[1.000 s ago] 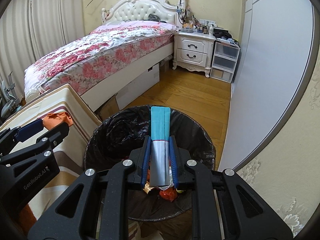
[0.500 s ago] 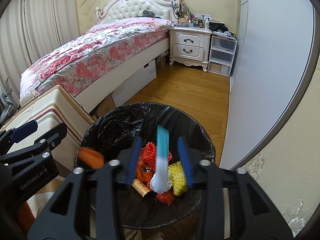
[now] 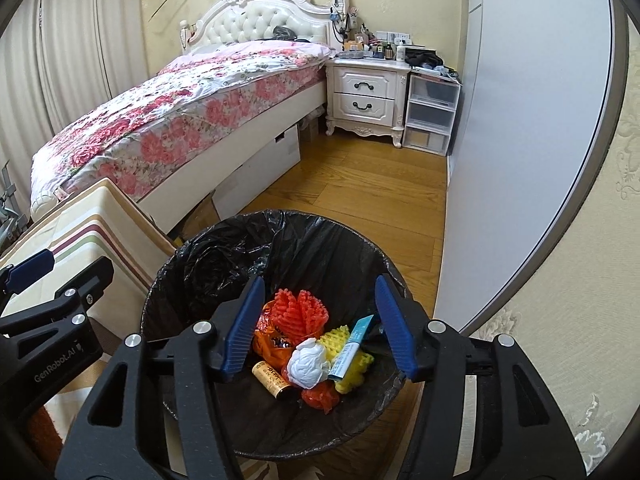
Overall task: Collect trash
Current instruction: 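Carry both to the bin and open the right gripper while the left drops the orange cloth, then move both open grippers from the bin back over the two toothpaste tubes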
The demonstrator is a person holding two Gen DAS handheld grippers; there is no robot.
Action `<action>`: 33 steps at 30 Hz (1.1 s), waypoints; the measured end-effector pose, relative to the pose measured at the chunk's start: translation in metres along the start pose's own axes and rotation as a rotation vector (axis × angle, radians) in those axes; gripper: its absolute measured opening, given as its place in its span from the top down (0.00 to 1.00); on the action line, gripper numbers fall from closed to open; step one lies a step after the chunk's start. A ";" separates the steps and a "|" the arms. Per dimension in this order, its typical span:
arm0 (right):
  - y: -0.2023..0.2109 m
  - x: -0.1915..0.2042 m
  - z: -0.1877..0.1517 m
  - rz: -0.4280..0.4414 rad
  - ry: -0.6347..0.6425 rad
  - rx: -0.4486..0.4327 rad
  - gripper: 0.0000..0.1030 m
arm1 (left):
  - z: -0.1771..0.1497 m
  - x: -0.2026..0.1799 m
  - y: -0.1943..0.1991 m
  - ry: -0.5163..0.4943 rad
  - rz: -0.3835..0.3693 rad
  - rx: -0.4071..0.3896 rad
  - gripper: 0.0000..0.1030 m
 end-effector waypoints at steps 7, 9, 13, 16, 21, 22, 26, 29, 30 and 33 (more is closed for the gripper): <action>0.008 0.005 -0.004 0.000 0.013 -0.008 0.32 | -0.003 0.011 0.013 0.017 0.021 -0.005 0.23; 0.012 0.009 -0.006 0.002 0.019 -0.009 0.32 | -0.006 0.016 0.018 0.025 0.025 -0.003 0.23; 0.020 0.018 -0.013 0.015 0.035 -0.009 0.32 | -0.012 0.028 0.028 0.040 0.043 -0.005 0.23; 0.029 0.026 -0.017 0.030 0.041 -0.009 0.32 | -0.020 0.043 0.039 0.059 0.064 -0.007 0.23; 0.046 0.043 -0.027 0.071 0.057 -0.016 0.32 | -0.037 0.070 0.060 0.086 0.099 -0.010 0.23; 0.049 0.047 -0.028 0.079 0.062 -0.017 0.32 | -0.040 0.075 0.064 0.091 0.102 -0.011 0.23; 0.065 0.067 -0.037 0.117 0.090 -0.022 0.32 | -0.055 0.097 0.083 0.119 0.131 -0.018 0.23; 0.077 0.083 -0.043 0.143 0.114 -0.027 0.32 | -0.066 0.114 0.097 0.145 0.151 -0.022 0.23; 0.082 0.089 -0.046 0.154 0.124 -0.029 0.32 | -0.070 0.120 0.103 0.155 0.159 -0.025 0.23; 0.096 0.107 -0.054 0.181 0.161 -0.037 0.32 | -0.083 0.137 0.118 0.183 0.180 -0.030 0.23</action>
Point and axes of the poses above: each gripper's, at about its wrist camera, not at the fingertips, and y roughly against the way its jaws point, x to its left, z to its top, the point moved 6 cm from there along -y, roughly the way its jaws point, and after that the axes turned 1 degree about y, right-handed, at the moved point
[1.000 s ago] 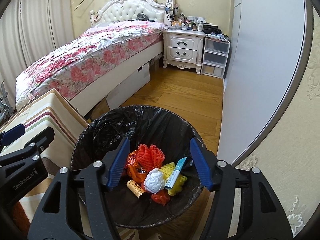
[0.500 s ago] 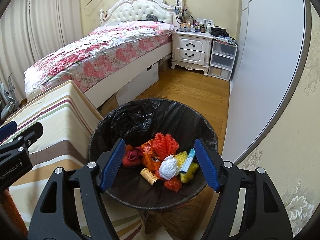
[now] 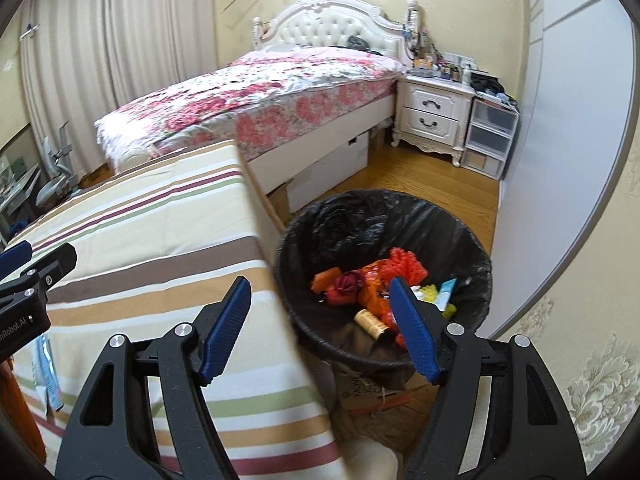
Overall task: Collect trash
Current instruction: 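Move both open grippers from the bin back over the two toothpaste tubes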
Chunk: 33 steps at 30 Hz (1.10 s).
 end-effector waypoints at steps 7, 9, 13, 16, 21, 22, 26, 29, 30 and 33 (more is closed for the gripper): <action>0.021 0.049 -0.012 0.064 0.086 -0.010 0.32 | -0.025 0.054 0.020 0.070 0.059 0.005 0.23; 0.025 0.062 -0.016 0.085 0.109 -0.010 0.32 | -0.032 0.069 0.025 0.089 0.079 0.009 0.23; 0.034 0.091 -0.026 0.124 0.160 -0.008 0.32 | -0.049 0.097 0.033 0.142 0.115 0.022 0.23; 0.040 0.111 -0.032 0.147 0.197 -0.011 0.32 | -0.062 0.116 0.039 0.173 0.140 0.030 0.23; 0.048 0.140 -0.041 0.189 0.250 -0.009 0.32 | -0.079 0.143 0.047 0.208 0.179 0.044 0.23; 0.049 0.147 -0.043 0.200 0.263 -0.008 0.32 | -0.083 0.148 0.048 0.217 0.185 0.049 0.23; 0.051 0.167 -0.051 0.240 0.302 0.005 0.32 | -0.095 0.166 0.051 0.249 0.209 0.064 0.23; 0.052 0.183 -0.056 0.263 0.331 0.014 0.32 | -0.105 0.179 0.053 0.274 0.226 0.076 0.23; 0.051 0.188 -0.058 0.271 0.343 0.019 0.32 | -0.108 0.185 0.052 0.282 0.231 0.080 0.23; 0.049 0.204 -0.064 0.291 0.375 0.036 0.32 | -0.115 0.196 0.053 0.304 0.243 0.091 0.23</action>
Point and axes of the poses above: each gripper's, at about its wrist camera, not at the fingertips, and y roughly against the way its jaws point, x to its left, z to its top, the point moved 6 cm from there along -y, roughly the way its jaws point, and after that the axes turned 1 degree about y, right-handed, at the moved point
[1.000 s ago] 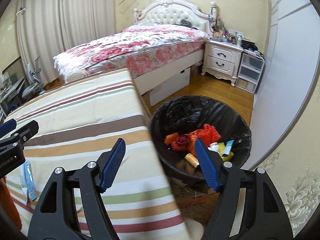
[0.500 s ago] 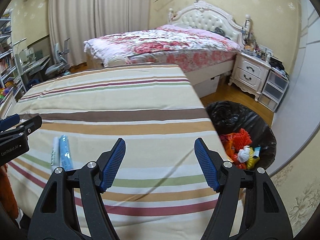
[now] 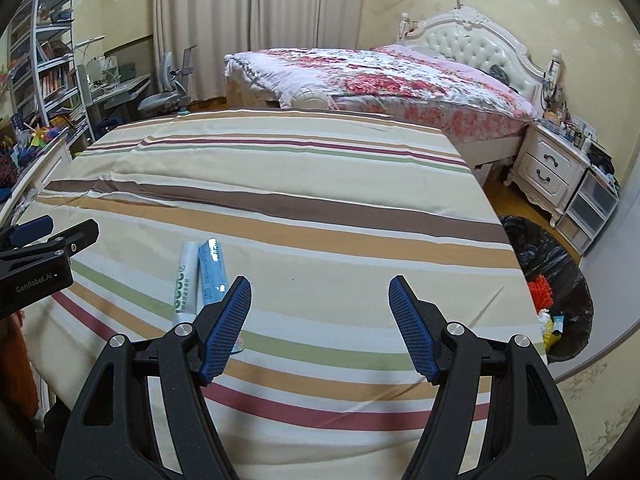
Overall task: Collect trash
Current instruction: 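Move both open grippers from the bin back over the two toothpaste tubes, then grasp the blue tube with the right gripper while the left grasps the white-and-green tube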
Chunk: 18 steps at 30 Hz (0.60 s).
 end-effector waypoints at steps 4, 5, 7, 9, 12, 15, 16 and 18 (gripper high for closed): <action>-0.010 0.015 -0.001 0.028 0.033 0.026 0.32 | -0.005 0.017 -0.003 0.027 0.019 0.011 0.23; -0.013 0.019 -0.002 0.035 0.041 0.033 0.32 | -0.006 0.021 -0.004 0.036 0.024 0.014 0.23; -0.017 0.026 -0.003 0.045 0.058 0.044 0.32 | -0.007 0.028 -0.005 0.051 0.032 0.019 0.23; -0.021 0.034 -0.004 0.052 0.075 0.052 0.32 | -0.009 0.034 -0.007 0.065 0.038 0.026 0.23; -0.025 0.042 -0.005 0.059 0.097 0.060 0.34 | -0.011 0.040 -0.011 0.080 0.043 0.037 0.23; -0.032 0.047 -0.006 0.064 0.113 0.079 0.42 | -0.012 0.039 -0.014 0.079 0.040 0.043 0.23; -0.033 0.048 -0.007 0.067 0.116 0.087 0.44 | -0.012 0.038 -0.014 0.076 0.039 0.044 0.23; -0.036 0.048 -0.010 0.072 0.119 0.098 0.49 | -0.013 0.035 -0.015 0.069 0.036 0.047 0.23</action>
Point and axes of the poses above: each gripper's, at about its wrist camera, not at the fingertips, and y roughly against the way its jaws point, x to its left, z to its top, the point moved 6 cm from there along -y, roughly the way its jaws point, and after that the axes turned 1 degree about y, right-handed, at the moved point
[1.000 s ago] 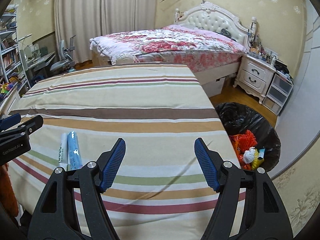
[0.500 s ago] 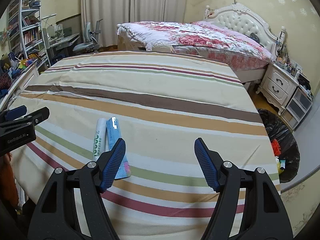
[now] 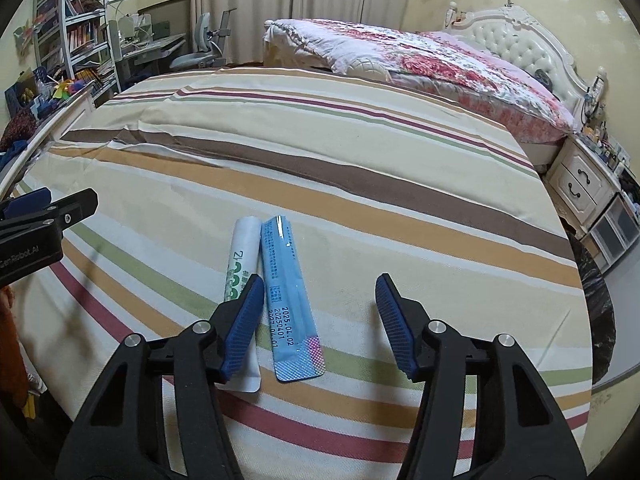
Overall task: Collect trash
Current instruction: 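Grasp the blue tube with the right gripper while the left grasps the white-and-green tube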
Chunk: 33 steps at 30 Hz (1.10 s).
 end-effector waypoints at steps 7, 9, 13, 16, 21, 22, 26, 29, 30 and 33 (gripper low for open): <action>0.000 -0.005 -0.002 0.013 -0.011 0.008 0.76 | -0.001 -0.013 -0.001 -0.029 -0.012 0.004 0.23; 0.001 -0.010 -0.004 0.005 -0.014 0.009 0.78 | -0.001 -0.019 0.000 -0.039 -0.019 0.003 0.23; 0.003 -0.025 -0.007 -0.018 -0.042 0.008 0.78 | -0.001 -0.035 0.001 -0.079 -0.031 0.001 0.23; 0.004 -0.042 -0.010 -0.043 -0.071 0.010 0.78 | 0.001 -0.047 0.002 -0.108 -0.036 -0.009 0.23; 0.005 -0.075 -0.016 -0.081 -0.136 0.010 0.78 | 0.007 -0.070 0.003 -0.143 -0.060 -0.014 0.23; 0.005 -0.080 -0.017 -0.091 -0.143 0.010 0.78 | 0.007 -0.075 0.003 -0.153 -0.064 -0.015 0.23; 0.005 -0.102 -0.020 -0.111 -0.184 0.010 0.78 | 0.009 -0.094 0.003 -0.185 -0.074 -0.014 0.23; 0.005 -0.113 -0.021 -0.121 -0.206 0.007 0.78 | 0.008 -0.106 0.002 -0.206 -0.083 -0.004 0.23; 0.005 -0.116 -0.022 -0.118 -0.214 0.005 0.79 | 0.007 -0.110 0.001 -0.210 -0.091 0.002 0.23; 0.006 -0.118 -0.024 -0.114 -0.219 -0.002 0.79 | 0.001 -0.120 -0.001 -0.209 -0.122 0.036 0.23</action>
Point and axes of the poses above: each gripper's, at about its wrist camera, not at the fingertips, and y roughly against the way its jaws point, x to its left, z to its top, the point moved 6 cm from there along -y, roughly the way its jaws point, and after that the axes turned 1 degree about y, right-handed, at the moved point
